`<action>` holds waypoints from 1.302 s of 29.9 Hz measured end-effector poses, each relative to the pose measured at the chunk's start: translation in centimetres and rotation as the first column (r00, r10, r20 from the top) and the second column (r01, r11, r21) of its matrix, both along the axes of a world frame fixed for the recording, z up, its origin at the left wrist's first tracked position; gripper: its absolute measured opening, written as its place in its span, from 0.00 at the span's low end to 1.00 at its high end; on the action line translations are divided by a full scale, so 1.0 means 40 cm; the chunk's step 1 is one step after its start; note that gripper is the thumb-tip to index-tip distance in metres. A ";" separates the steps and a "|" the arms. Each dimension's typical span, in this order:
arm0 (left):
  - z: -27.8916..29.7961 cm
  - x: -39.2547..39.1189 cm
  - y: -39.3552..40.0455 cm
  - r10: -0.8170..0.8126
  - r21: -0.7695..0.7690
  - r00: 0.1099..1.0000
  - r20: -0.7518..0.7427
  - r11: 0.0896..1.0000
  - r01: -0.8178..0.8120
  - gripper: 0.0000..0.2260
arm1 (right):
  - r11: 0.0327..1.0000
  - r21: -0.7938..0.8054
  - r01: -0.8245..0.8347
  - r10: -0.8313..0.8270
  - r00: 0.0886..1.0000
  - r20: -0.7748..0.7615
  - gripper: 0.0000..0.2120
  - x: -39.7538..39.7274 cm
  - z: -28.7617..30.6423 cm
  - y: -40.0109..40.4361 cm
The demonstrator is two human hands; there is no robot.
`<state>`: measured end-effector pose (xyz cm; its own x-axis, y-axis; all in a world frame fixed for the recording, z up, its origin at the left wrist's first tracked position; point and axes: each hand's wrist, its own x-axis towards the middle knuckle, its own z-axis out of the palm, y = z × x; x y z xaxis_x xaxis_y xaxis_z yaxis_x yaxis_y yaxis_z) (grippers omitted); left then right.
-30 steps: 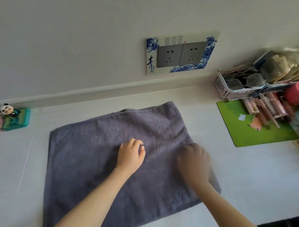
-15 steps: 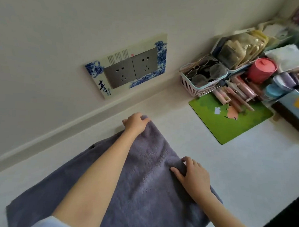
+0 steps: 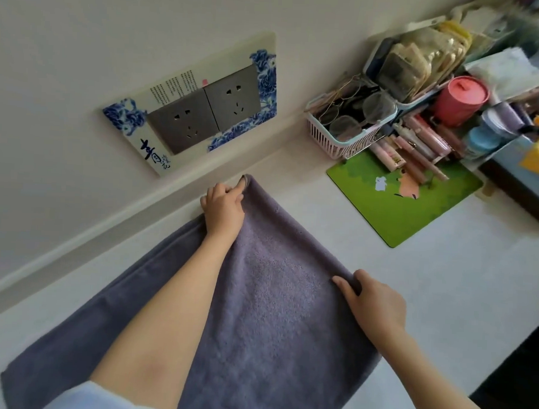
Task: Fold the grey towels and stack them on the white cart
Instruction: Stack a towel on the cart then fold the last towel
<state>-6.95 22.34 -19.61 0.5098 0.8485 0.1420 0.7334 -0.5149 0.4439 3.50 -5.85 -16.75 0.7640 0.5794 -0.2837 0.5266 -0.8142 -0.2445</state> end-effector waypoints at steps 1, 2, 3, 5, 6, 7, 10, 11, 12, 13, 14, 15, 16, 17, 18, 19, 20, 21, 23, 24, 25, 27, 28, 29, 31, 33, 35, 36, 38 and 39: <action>0.004 0.005 0.004 -0.018 0.030 0.999 -0.046 0.999 0.020 0.21 | 0.999 -0.043 0.003 0.000 0.998 0.061 0.21 0.009 -0.002 0.000; 0.010 0.014 0.004 -0.006 0.018 0.994 -0.110 1.000 0.008 0.23 | 0.999 -0.041 0.016 -0.011 0.993 0.121 0.19 0.018 -0.007 0.000; 0.020 0.024 0.002 0.040 -0.021 0.988 -0.152 0.999 -0.044 0.25 | 1.000 0.017 0.023 -0.026 0.981 0.191 0.16 0.028 -0.018 -0.001; 0.042 0.032 -0.021 0.077 -0.049 0.987 -0.140 0.995 -0.085 0.23 | 0.987 0.161 0.024 -0.073 0.950 0.304 0.12 0.032 -0.043 0.007; 0.052 0.031 -0.047 0.013 -0.013 0.994 -0.108 1.000 -0.015 0.22 | 0.976 0.217 0.001 -0.074 0.941 0.330 0.16 0.023 -0.051 0.015; 0.052 0.019 -0.086 -0.099 0.047 0.992 -0.074 0.994 0.102 0.21 | 0.961 0.265 -0.081 -0.011 0.944 0.329 0.20 0.005 -0.060 0.023; 0.001 -0.048 -0.231 -0.554 0.142 0.820 -0.145 0.808 0.572 0.22 | 0.859 0.279 -0.430 0.342 0.886 0.313 0.23 -0.050 -0.079 0.041; -0.015 -0.078 -0.258 -0.621 0.102 0.748 -0.236 0.749 0.654 0.24 | 0.841 0.228 -0.491 0.425 0.860 0.283 0.24 -0.058 -0.092 0.039; -0.028 -0.111 -0.257 -0.619 0.040 0.716 -0.323 0.747 0.663 0.27 | 0.847 0.170 -0.504 0.457 0.854 0.249 0.25 -0.064 -0.099 0.038; -0.038 -0.137 -0.238 -0.565 -0.002 0.735 -0.375 0.793 0.609 0.29 | 0.869 0.123 -0.478 0.445 0.866 0.227 0.26 -0.062 -0.103 0.033; -0.043 -0.150 -0.206 -0.470 -0.009 0.779 -0.416 0.858 0.513 0.30 | 0.894 0.095 -0.437 0.411 0.886 0.214 0.27 -0.055 -0.103 0.031; -0.044 -0.164 -0.167 -0.357 -0.018 0.810 -0.465 0.919 0.395 0.29 | 0.911 0.075 -0.407 0.385 0.900 0.207 0.28 -0.054 -0.105 0.032; -0.038 -0.174 -0.133 -0.266 -0.032 0.828 -0.494 0.957 0.289 0.29 | 0.918 0.062 -0.391 0.372 0.906 0.202 0.28 -0.057 -0.103 0.033; -0.033 -0.165 -0.104 -0.209 -0.051 0.837 -0.507 0.976 0.213 0.28 | 0.925 0.050 -0.378 0.362 0.912 0.194 0.28 -0.053 -0.102 0.035; -0.023 -0.165 -0.088 -0.171 -0.070 0.841 -0.513 0.985 0.157 0.27 | 0.927 0.045 -0.372 0.357 0.914 0.191 0.28 -0.060 -0.100 0.039; -0.011 -0.160 -0.091 -0.153 -0.081 0.851 -0.502 0.988 0.130 0.26 | 0.929 0.043 -0.366 0.353 0.917 0.188 0.28 -0.068 -0.097 0.045; -0.006 -0.147 -0.111 -0.157 -0.084 0.872 -0.463 0.987 0.134 0.26 | 0.937 0.042 -0.347 0.334 0.925 0.183 0.28 -0.072 -0.101 0.045; 0.003 -0.149 -0.135 -0.180 -0.069 0.898 -0.402 0.984 0.166 0.26 | 0.940 0.052 -0.336 0.322 0.928 0.189 0.28 -0.083 -0.098 0.049; -0.004 -0.170 -0.185 -0.345 -0.066 0.869 -0.354 0.936 0.345 0.27 | 0.944 0.058 -0.326 0.309 0.930 0.200 0.28 -0.086 -0.103 0.047; -0.012 -0.198 -0.192 -0.388 -0.067 0.835 -0.390 0.917 0.394 0.28 | 0.940 0.057 -0.335 0.317 0.924 0.212 0.28 -0.083 -0.103 0.046; -0.020 -0.230 -0.179 -0.358 -0.075 0.828 -0.431 0.929 0.362 0.28 | 0.937 0.052 -0.346 0.328 0.919 0.218 0.28 -0.079 -0.103 0.046; -0.034 -0.282 -0.121 -0.141 -0.059 0.872 -0.469 0.990 0.129 0.29 | 0.933 0.048 -0.357 0.339 0.916 0.216 0.28 -0.076 -0.100 0.048; -0.033 -0.301 -0.091 -0.040 -0.056 0.872 -0.489 0.998 0.014 0.28 | 0.934 0.046 -0.354 0.336 0.917 0.214 0.28 -0.074 -0.100 0.049; -0.027 -0.316 -0.068 0.031 -0.085 0.867 -0.498 0.993 -0.084 0.27 | 0.934 0.042 -0.354 0.338 0.918 0.210 0.28 -0.074 -0.099 0.048; -0.006 -0.335 -0.054 0.100 -0.137 0.878 -0.468 0.973 -0.184 0.25 | 0.933 0.034 -0.357 0.344 0.918 0.198 0.28 -0.067 -0.095 0.053; 0.028 -0.373 -0.084 0.088 -0.071 0.938 -0.335 0.991 -0.118 0.26 | 0.926 0.039 -0.375 0.361 0.911 0.198 0.28 -0.051 -0.090 0.068; 0.031 -0.423 -0.140 -0.096 -0.031 0.951 -0.293 0.995 0.091 0.27 | 0.920 0.020 -0.392 0.381 0.903 0.198 0.29 -0.014 -0.091 0.096; 0.019 -0.459 -0.173 -0.168 -0.038 0.922 -0.350 0.986 0.165 0.28 | 0.912 0.005 -0.411 0.402 0.894 0.199 0.29 0.002 -0.094 0.110; -0.011 -0.537 -0.211 -0.084 -0.070 0.866 -0.493 0.996 0.056 0.29 | 0.896 -0.008 -0.445 0.436 0.874 0.216 0.29 0.027 -0.101 0.134; -0.027 -0.549 -0.204 0.030 -0.070 0.854 -0.519 0.994 -0.078 0.30 | 0.896 -0.022 -0.443 0.437 0.873 0.217 0.29 0.046 -0.099 0.148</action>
<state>-28.93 14.18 -20.67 0.4424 0.8736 -0.2029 0.8948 -0.4453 0.0337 5.35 0.07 -20.73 0.4680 0.8750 -0.1240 0.8705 -0.4806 -0.1064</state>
